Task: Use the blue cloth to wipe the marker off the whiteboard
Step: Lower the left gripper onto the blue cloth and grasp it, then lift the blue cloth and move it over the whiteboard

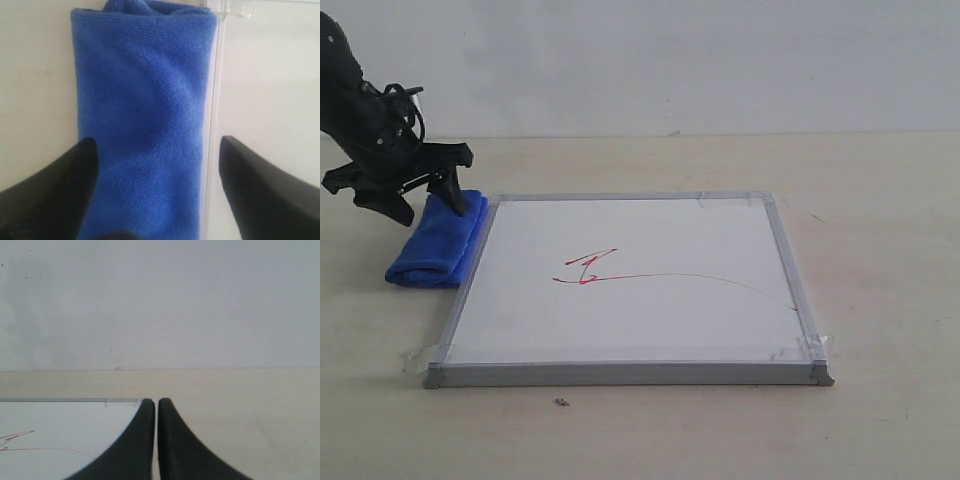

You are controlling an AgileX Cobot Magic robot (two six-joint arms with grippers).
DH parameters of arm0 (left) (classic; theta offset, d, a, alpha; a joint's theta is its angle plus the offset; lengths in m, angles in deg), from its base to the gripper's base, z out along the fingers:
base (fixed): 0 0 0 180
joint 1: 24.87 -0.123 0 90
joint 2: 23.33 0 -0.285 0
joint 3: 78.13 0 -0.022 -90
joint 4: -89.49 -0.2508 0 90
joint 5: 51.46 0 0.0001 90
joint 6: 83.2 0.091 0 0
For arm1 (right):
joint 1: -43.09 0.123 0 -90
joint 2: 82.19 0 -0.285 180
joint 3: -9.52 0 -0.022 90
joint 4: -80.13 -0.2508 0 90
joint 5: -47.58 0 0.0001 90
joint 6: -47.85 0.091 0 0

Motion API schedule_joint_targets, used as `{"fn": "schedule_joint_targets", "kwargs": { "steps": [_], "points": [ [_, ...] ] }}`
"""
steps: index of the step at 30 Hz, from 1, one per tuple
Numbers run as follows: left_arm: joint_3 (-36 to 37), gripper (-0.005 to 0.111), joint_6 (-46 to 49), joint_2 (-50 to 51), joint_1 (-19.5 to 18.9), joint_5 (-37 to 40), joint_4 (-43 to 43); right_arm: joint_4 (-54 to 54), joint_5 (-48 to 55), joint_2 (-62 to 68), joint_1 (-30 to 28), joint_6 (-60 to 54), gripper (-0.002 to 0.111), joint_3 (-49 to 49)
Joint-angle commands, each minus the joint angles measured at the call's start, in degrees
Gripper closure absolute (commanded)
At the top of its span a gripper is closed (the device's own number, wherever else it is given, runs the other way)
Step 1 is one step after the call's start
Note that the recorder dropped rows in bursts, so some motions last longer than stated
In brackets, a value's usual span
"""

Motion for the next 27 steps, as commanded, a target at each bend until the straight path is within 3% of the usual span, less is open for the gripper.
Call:
{"fn": "schedule_joint_targets", "kwargs": {
  "steps": [1,12,18,24,27],
  "points": [
    [-0.29,0.042,-0.79,0.96,-0.18,-1.16,1.91,0.23,-0.37,-0.33,-0.11,-0.38,0.109,0.03],
    [-0.29,0.045,-2.51,4.20,-0.18,-3.36,1.90,0.23,-0.37,-0.33,-0.11,-0.52,0.109,0.03],
    [-0.29,0.067,-3.22,5.52,-0.18,-4.66,1.52,0.23,-0.37,-0.33,-0.11,-0.39,0.109,0.03],
    [-0.29,0.101,-3.22,5.76,-0.18,-5.62,1.52,0.23,-0.26,-0.33,-0.11,-0.51,0.109,0.03],
    [-0.29,0.102,-2.95,5.76,-0.18,-5.11,1.52,0.23,-0.25,-0.33,-0.11,-0.41,0.109,0.03]
  ]
}}
